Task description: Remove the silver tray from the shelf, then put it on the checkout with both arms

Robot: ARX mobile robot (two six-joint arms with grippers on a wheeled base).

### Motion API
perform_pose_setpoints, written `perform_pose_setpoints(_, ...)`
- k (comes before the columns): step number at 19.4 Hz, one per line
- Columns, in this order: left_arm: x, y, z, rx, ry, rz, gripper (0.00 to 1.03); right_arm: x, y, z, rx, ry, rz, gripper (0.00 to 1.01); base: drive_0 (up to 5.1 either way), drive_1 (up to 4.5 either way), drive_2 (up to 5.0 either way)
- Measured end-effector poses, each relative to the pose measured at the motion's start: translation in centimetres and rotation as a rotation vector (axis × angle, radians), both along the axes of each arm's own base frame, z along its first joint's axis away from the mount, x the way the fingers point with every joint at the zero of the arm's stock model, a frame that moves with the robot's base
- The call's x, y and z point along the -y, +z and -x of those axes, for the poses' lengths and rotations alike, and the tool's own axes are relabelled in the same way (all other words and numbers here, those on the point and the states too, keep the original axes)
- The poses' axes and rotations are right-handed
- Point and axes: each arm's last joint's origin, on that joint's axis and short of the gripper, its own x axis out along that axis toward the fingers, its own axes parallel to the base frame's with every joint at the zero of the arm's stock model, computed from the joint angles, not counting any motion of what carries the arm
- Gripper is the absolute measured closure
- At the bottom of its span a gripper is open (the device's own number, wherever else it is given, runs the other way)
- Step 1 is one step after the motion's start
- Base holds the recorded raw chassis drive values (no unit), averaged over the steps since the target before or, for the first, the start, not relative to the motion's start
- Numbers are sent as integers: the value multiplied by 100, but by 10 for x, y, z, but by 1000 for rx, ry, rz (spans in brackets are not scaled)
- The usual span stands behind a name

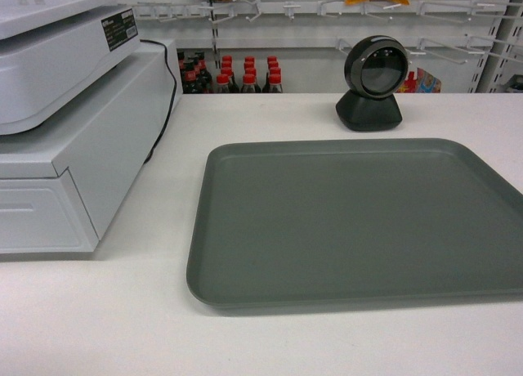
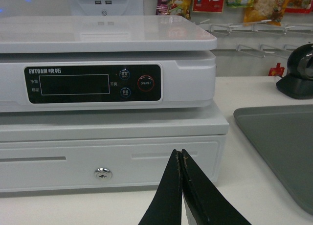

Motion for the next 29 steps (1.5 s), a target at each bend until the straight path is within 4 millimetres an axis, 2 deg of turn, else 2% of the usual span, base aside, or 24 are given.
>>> perform_pose_setpoints(3, 0, -1, 3, -8, 0, 0, 101, 0, 0, 3, 0, 0, 0, 99, 0, 0, 0)
perform_pose_setpoints(5, 0, -4, 12, -21, 0, 0, 101, 0, -6, 9, -54, 2, 0, 99, 0, 0, 0)
perform_pose_setpoints(7, 0, -4, 12, -18, 3, 0, 101, 0, -1, 14, 12, 0, 0, 99, 0, 0, 0)
perform_pose_setpoints(12, 0, -4, 12, -13, 2, 0, 101, 0, -4, 14, -10, 0, 1, 99, 0, 0, 0)
perform_pose_setpoints(13, 0, -4, 12, -13, 2, 1, 100, 0, -4, 14, -10, 0, 0, 89, 0, 0, 0)
perform_pose_setpoints(21, 0, -4, 12, -13, 2, 0, 19, 0, -4, 14, -10, 0, 0, 7, 0, 0, 0)
perform_pose_setpoints(22, 0, -4, 12, -13, 2, 0, 8, 0, -4, 14, -10, 0, 0, 1, 0, 0, 0)
perform_pose_setpoints(23, 0, -4, 12, -13, 2, -1, 3, 0, -4, 14, -10, 0, 0, 4, 0, 0, 0)
perform_pose_setpoints(24, 0, -4, 12, -13, 2, 0, 6, 0, -4, 14, -10, 0, 0, 3, 0, 0, 0)
perform_pose_setpoints(29, 0, -4, 12, -13, 2, 0, 5, 0, -4, 14, -10, 0, 0, 3, 0, 0, 0)
